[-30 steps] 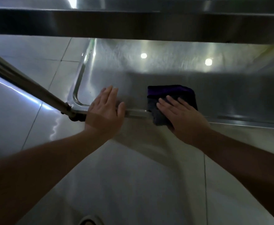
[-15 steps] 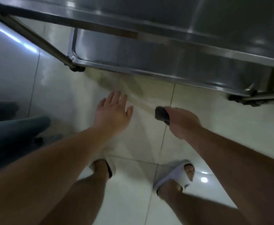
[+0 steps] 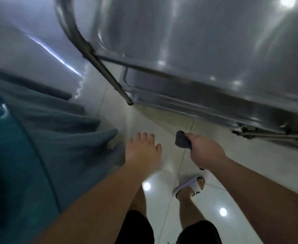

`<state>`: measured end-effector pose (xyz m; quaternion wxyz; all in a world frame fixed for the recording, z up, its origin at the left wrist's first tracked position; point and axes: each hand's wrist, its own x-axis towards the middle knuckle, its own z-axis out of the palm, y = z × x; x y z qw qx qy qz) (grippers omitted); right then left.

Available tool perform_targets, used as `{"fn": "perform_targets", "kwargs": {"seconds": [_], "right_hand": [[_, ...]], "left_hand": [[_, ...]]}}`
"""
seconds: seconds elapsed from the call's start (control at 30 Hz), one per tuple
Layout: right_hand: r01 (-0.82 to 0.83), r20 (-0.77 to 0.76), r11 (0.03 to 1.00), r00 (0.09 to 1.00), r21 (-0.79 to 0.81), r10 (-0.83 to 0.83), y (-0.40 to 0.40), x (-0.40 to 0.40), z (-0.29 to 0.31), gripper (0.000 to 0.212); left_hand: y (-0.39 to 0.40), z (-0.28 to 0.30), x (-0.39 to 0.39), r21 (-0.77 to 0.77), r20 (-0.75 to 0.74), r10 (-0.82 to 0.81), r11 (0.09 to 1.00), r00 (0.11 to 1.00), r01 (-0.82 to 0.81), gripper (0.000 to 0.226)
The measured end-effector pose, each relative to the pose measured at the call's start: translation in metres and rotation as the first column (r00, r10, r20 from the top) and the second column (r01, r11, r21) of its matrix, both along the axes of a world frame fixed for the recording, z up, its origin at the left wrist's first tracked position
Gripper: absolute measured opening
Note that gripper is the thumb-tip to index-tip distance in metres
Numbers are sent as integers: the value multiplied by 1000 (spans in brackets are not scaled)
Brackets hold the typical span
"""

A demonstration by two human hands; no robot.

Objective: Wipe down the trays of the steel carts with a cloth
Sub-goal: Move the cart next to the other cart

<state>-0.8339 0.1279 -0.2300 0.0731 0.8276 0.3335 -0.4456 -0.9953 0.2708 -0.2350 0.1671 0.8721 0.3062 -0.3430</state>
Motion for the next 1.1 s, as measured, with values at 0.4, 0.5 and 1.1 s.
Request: {"fn": "perform_targets", "kwargs": {"seconds": [0.4, 0.5, 1.1], "right_hand": [[52, 18, 906, 998, 420, -66, 172, 9, 226, 31], [28, 34, 883, 998, 469, -50, 211, 20, 254, 22], [-128, 353, 813, 930, 568, -100, 371, 165, 386, 18]], "left_hand": [[153, 205, -33, 27, 233, 226, 971, 946, -238, 49], [193, 236, -29, 82, 316, 255, 952, 914, -294, 53], [342, 357, 89, 319, 456, 235, 858, 858, -404, 51]]}}
